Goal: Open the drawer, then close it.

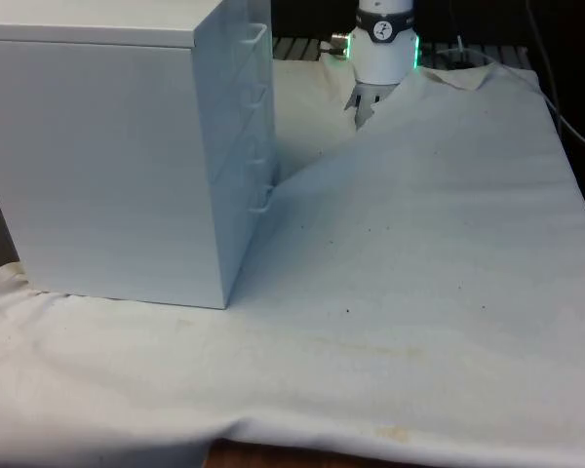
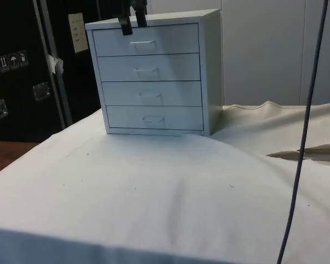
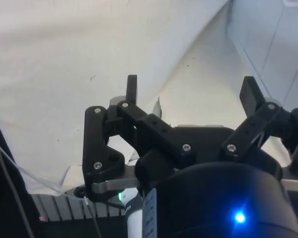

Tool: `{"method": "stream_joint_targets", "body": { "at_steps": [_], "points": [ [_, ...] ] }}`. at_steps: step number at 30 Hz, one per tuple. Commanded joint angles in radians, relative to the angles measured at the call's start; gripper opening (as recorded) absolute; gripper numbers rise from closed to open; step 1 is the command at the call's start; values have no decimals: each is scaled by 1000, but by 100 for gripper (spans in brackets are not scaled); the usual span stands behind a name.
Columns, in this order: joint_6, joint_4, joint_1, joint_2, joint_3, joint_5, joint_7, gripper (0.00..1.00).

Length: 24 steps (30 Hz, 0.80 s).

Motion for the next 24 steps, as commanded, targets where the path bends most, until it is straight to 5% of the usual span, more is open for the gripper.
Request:
{"method": "stream_joint_targets", "body": {
  "at_steps": [1, 10, 24],
  "points": [
    [2, 2, 0, 5, -2, 0, 0, 100],
    [23, 22, -4, 41, -7, 15, -9, 100],
    [148, -34, -3, 44, -9, -13, 0, 100]
  ]
}}
